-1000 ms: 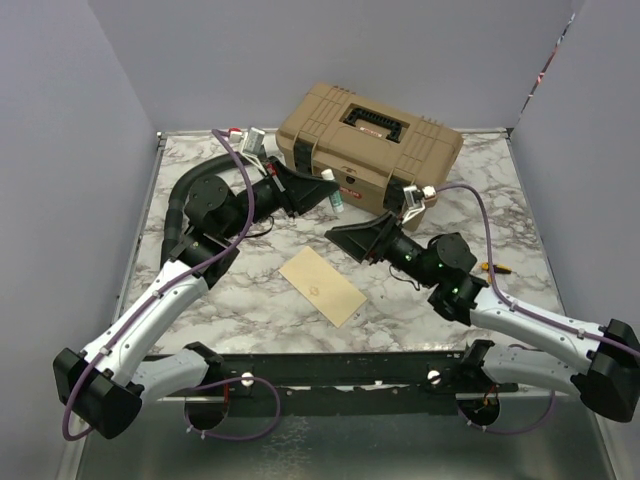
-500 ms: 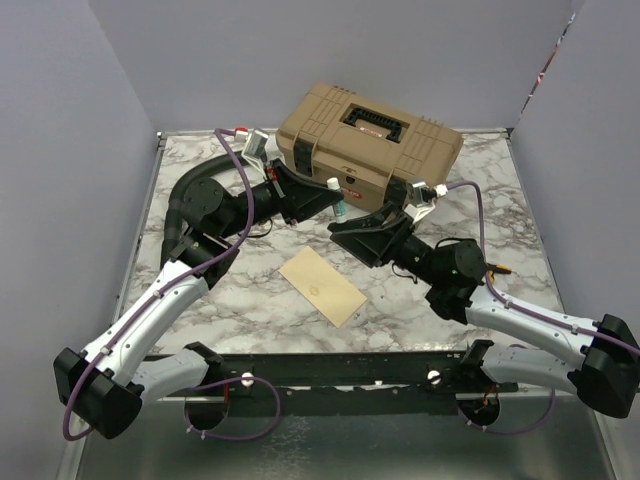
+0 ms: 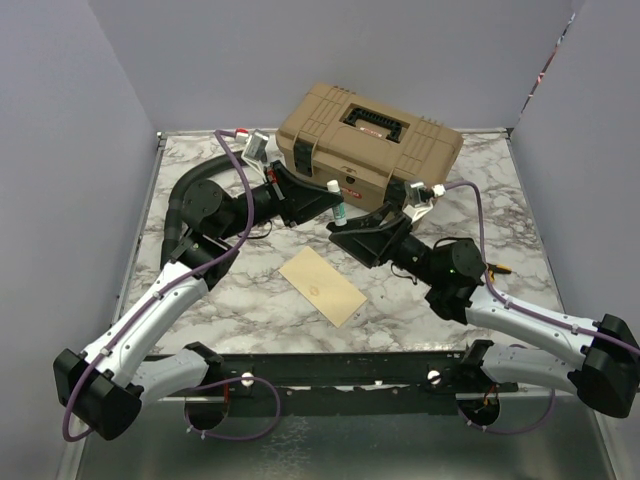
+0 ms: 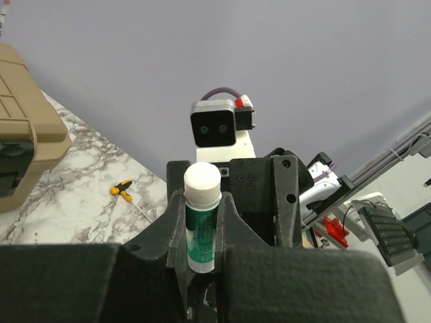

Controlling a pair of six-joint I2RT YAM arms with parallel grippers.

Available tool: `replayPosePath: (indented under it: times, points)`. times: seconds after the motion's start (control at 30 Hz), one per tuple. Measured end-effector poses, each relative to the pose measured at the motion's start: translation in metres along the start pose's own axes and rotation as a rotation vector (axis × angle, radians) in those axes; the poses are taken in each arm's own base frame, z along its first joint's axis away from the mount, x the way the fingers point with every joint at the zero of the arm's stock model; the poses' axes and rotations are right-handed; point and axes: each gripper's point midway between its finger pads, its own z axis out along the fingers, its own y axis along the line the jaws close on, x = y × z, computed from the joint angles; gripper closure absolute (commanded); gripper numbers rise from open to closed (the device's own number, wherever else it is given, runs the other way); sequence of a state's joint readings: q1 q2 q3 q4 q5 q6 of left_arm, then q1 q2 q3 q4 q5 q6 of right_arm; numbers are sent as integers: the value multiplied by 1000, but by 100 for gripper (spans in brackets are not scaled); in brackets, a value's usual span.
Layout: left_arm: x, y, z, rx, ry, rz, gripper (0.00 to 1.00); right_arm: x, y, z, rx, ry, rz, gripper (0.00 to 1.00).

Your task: Place the letter into the envelope and seal it

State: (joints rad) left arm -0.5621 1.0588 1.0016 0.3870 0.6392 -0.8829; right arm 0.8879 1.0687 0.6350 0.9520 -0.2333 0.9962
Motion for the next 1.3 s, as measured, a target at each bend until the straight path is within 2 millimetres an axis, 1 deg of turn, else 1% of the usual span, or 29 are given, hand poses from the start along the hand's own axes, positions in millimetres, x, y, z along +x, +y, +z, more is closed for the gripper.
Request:
replayPosePath:
  times: [0.17, 0.27, 0.3, 0.37, 0.43, 0.5, 0.57, 0.63, 0.8, 0.9, 0.97, 1.03, 1.07, 1.2, 1.3]
  points:
    - [-2, -5, -2, 8, -6, 0, 100, -1, -9, 0, 42, -14, 13, 25]
    - [-2, -5, -2, 8, -6, -4, 100, -4, -11, 1, 58, -31, 20, 30]
    - [-2, -5, -2, 8, -6, -4, 100, -5, -12, 1, 61, -36, 23, 34]
    - [-2, -5, -2, 8, -6, -6, 100, -7, -11, 2, 63, -41, 24, 46]
    - [-2, -5, -2, 8, -6, -8, 100, -10, -8, 6, 57, -45, 21, 60]
    - [-2, -6, -2, 9, -6, -14, 100, -12, -6, 10, 60, -41, 13, 72]
    - [-4, -9, -3, 17, -12, -10, 100, -12, -9, 12, 75, -32, 6, 87]
    - [-5, -10, -4, 16, -18, -11, 100, -12, -11, 17, 91, -13, -16, 99]
    - [-16, -8, -5, -6, -65, -16, 100, -17, -15, 26, 134, 30, -149, 100]
    - [-28, -6, -6, -33, -123, 17, 100, -24, -20, 35, 164, 67, -328, 100]
    - [-36, -2, -7, -59, -166, 51, 100, -31, -28, 42, 191, 93, -480, 100]
    - [-43, 6, -7, -93, -201, 82, 100, -40, -44, 48, 239, 105, -646, 100]
    - [-47, 13, -8, -123, -221, 107, 100, -43, -56, 52, 267, 109, -748, 100]
    - [-53, 54, -10, -265, -265, 176, 100, -51, -101, 61, 358, 119, -1083, 100]
    - [-55, 91, -17, -403, -289, 207, 100, -52, -134, 67, 426, 133, -1273, 100]
